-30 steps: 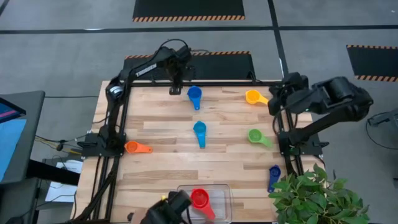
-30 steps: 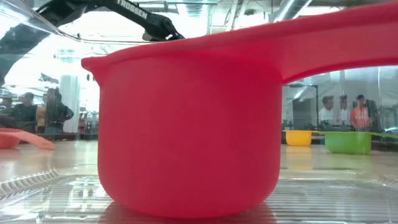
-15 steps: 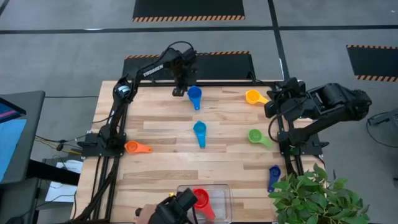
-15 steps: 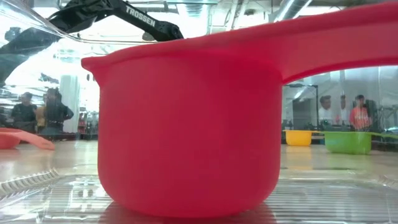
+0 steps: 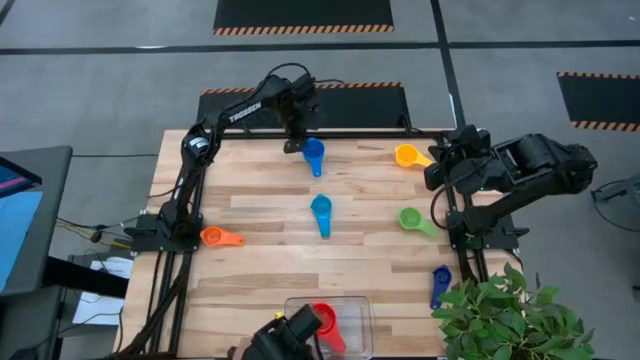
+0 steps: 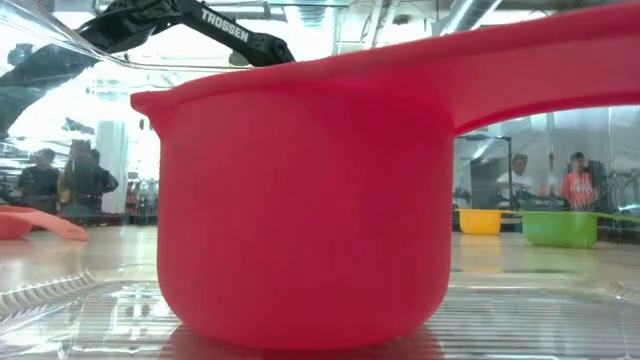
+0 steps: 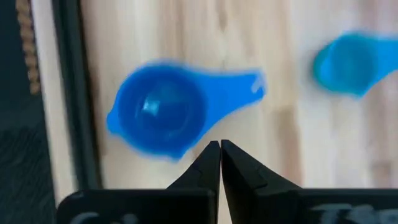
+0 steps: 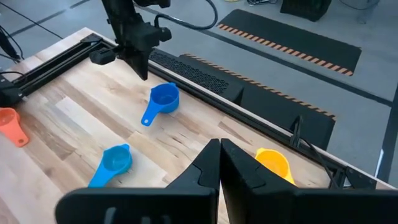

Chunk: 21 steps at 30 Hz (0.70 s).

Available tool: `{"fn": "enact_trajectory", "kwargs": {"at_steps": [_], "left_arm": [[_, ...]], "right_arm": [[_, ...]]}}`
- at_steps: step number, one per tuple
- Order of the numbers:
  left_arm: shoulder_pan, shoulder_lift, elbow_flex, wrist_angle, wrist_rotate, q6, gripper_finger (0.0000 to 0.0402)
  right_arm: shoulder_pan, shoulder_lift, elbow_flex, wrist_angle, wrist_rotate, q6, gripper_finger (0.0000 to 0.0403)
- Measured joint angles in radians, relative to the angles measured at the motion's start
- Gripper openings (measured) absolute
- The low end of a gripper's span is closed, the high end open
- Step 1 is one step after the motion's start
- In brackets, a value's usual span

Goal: Nest measuring cups in basket
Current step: Adjust the transparent bin

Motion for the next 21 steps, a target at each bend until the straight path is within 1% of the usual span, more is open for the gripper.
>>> {"fn": "enact_trajectory", "kwargs": {"at_steps": [1,2,3,5,7,12,15,18,21], "left_arm": [[-0.010,0.000,0.005,0.023,0.017,-0.014,0.0000],[-0.019,0.000,0.010,0.049,0.010,-0.035,0.0000],[-0.028,0.000,0.011,0.082,-0.023,-0.052,0.0000],[-0.046,0.000,0.011,0.120,-0.135,-0.063,0.0000],[-0.058,0.004,0.011,0.120,-0.196,-0.066,0.0000],[-0.071,0.035,0.010,0.095,-0.232,-0.137,0.0000],[-0.074,0.061,0.008,0.064,-0.235,-0.179,0.0000],[-0.080,0.074,0.008,0.071,-0.240,-0.199,0.0000],[-0.088,0.082,0.008,0.083,-0.282,-0.211,0.0000]], "right_arm": [[0.000,0.000,0.000,-0.001,0.000,-0.001,0.0033],[0.000,0.000,0.000,-0.003,0.000,-0.001,0.0033],[0.000,0.000,0.000,-0.006,0.000,-0.002,0.0033],[0.000,0.000,0.000,-0.012,0.000,-0.002,0.0033],[0.000,0.000,0.000,-0.017,0.000,-0.002,0.0033],[0.000,0.000,0.000,-0.022,0.000,-0.023,0.0033],[0.000,0.000,0.000,-0.022,0.000,-0.025,0.0033],[0.000,0.000,0.000,-0.023,0.000,-0.025,0.0033],[0.000,0.000,0.000,-0.023,0.000,-0.027,0.0033]]}}
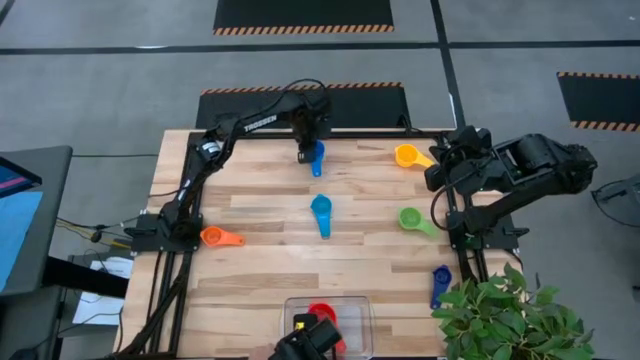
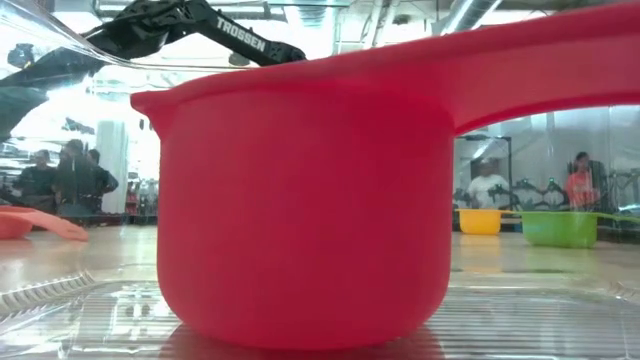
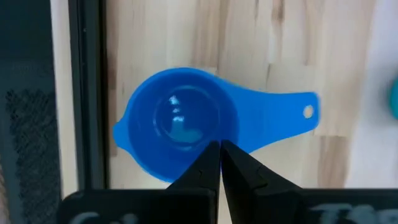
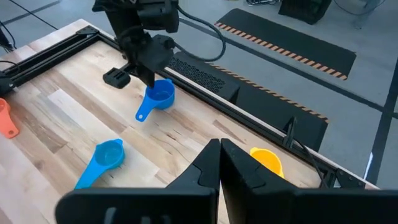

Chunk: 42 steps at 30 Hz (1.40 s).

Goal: Nest measuring cups in basket
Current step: Adjust the transparent bin

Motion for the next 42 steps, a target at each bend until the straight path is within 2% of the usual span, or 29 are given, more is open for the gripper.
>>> {"fn": "enact_trajectory", "kwargs": {"at_steps": [4,7,11,13,15,24,29,34,42], "left_arm": [[-0.003,0.000,0.001,0.000,-0.002,-0.037,0.0000],[-0.003,0.000,0.018,-0.058,-0.022,-0.041,0.0000],[0.001,-0.002,0.043,-0.153,-0.110,0.071,0.0000],[0.015,-0.001,0.057,-0.186,-0.120,0.128,0.0000],[0.036,-0.003,0.059,-0.215,-0.103,0.184,0.0000],[0.156,-0.002,0.058,-0.222,0.024,0.232,0.0000],[0.200,-0.002,0.057,-0.032,0.006,0.083,0.0000],[0.199,-0.002,0.057,0.108,0.107,0.010,0.0000],[0.220,-0.002,0.057,0.033,0.234,0.119,0.0000]], "right_arm": [[0.000,0.000,0.000,0.000,0.000,-0.020,0.0033],[0.000,0.000,0.000,-0.001,0.000,-0.025,0.0033],[0.000,0.000,0.000,-0.010,-0.001,-0.025,0.0033],[0.000,0.000,0.000,-0.010,-0.002,-0.025,0.0033],[0.000,0.000,0.000,-0.011,-0.004,-0.025,0.0033],[0.000,0.000,0.000,-0.011,-0.004,-0.024,0.0033],[0.000,0.000,0.000,-0.004,-0.003,-0.024,0.0033],[0.000,0.001,0.000,0.004,-0.004,0.003,0.0033],[0.000,0.007,0.000,0.011,-0.005,0.010,0.0033]]}}
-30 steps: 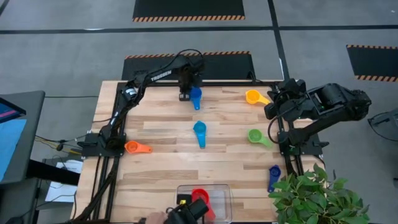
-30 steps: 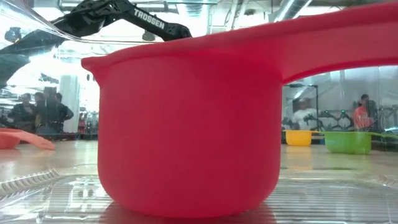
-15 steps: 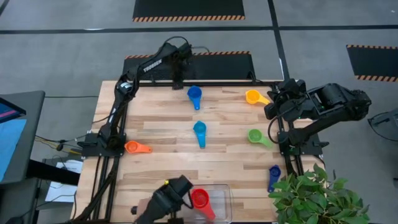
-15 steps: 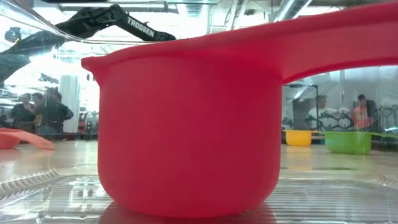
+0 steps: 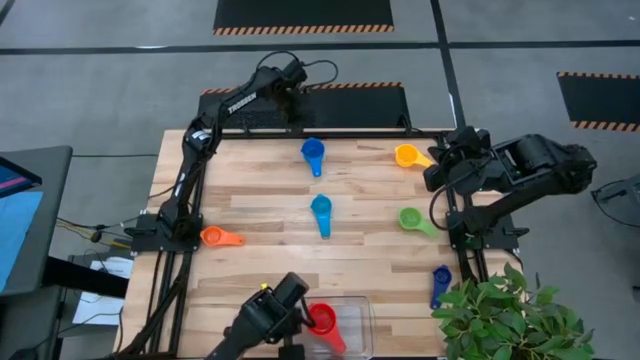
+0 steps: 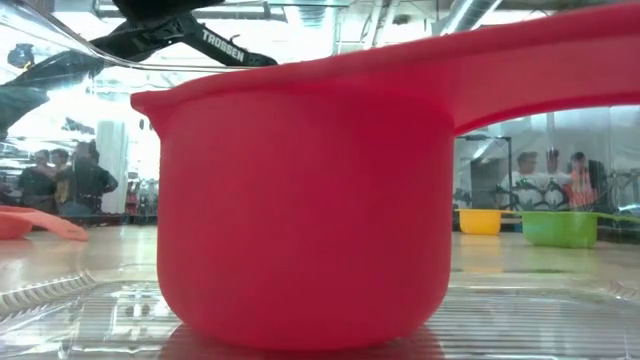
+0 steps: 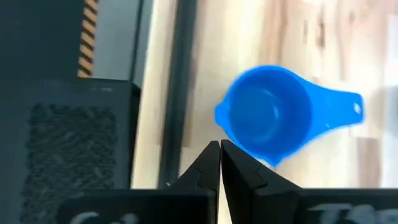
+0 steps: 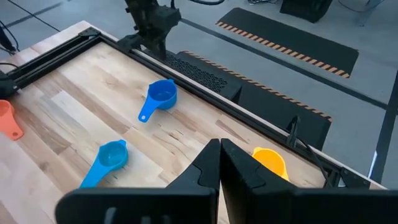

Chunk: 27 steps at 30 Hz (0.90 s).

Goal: Nest measuring cups in basket
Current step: Adjust the transparent bin

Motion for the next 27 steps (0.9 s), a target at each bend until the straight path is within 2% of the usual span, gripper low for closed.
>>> {"fn": "enact_trajectory", "kwargs": {"at_steps": [3,9,16,18,21,25,27], "left_arm": [[-0.003,0.000,0.000,0.001,0.037,-0.001,0.0000],[-0.001,0.000,0.000,0.007,0.307,-0.037,0.0000],[0.025,-0.002,0.000,0.026,0.473,-0.137,0.0000],[0.028,-0.003,0.000,0.060,0.452,-0.202,0.0000],[0.009,-0.003,0.000,0.133,0.351,-0.344,0.0000],[-0.064,-0.003,0.000,0.248,0.279,-0.504,0.0000],[-0.102,-0.003,0.000,0.295,0.188,-0.577,0.0000]], "right_arm": [[0.000,0.003,0.000,0.000,-0.003,0.000,0.0033],[0.000,0.012,0.000,-0.008,-0.003,-0.005,0.0033],[0.000,0.020,0.000,-0.048,-0.003,-0.008,0.0033],[0.000,0.021,0.000,-0.046,-0.003,-0.008,0.0033],[0.000,0.021,0.000,-0.049,-0.003,-0.008,0.0033],[0.000,0.021,0.000,-0.049,-0.002,-0.026,0.0033],[0.000,0.021,0.000,-0.049,0.000,-0.034,0.0033]]}}
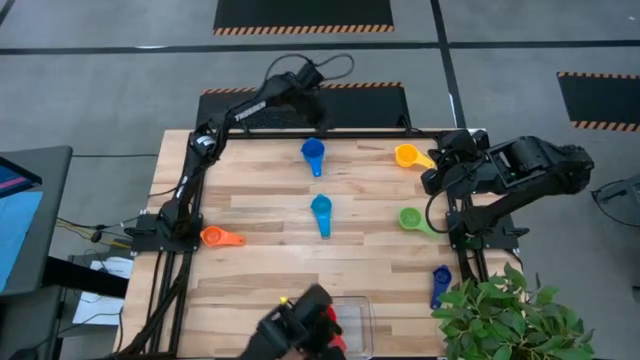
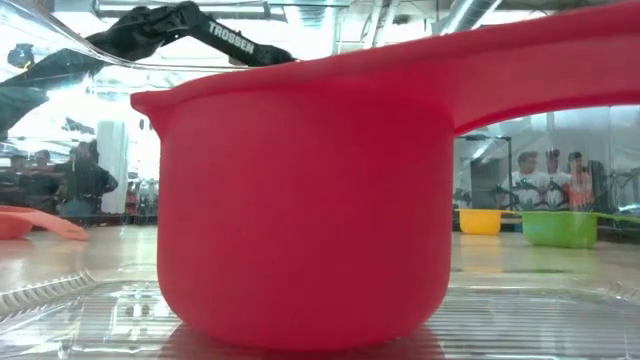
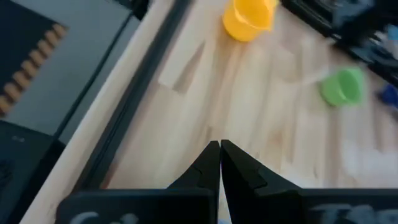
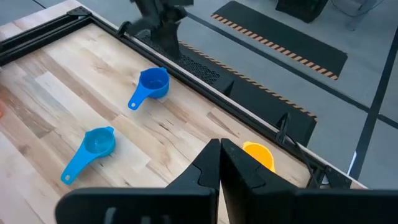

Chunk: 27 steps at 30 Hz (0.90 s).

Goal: Nest measuring cups in basket
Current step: Adjust the transparent bin

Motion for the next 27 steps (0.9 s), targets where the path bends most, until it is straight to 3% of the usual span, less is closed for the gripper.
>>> {"fn": "enact_trajectory", "kwargs": {"at_steps": [6,11,27], "left_arm": [[-0.038,0.002,0.000,-0.083,-0.236,-0.086,0.0000],[-0.044,0.004,0.000,-0.134,-0.346,-0.150,0.0000],[-0.083,0.071,-0.001,-0.262,-0.417,-0.320,0.0000]], "right_arm": [[0.000,0.000,0.000,0.000,0.000,-0.001,0.0033],[0.000,0.000,0.000,0.000,0.002,-0.027,0.0033],[0.000,0.000,0.000,0.000,0.002,-0.054,0.0033]]}}
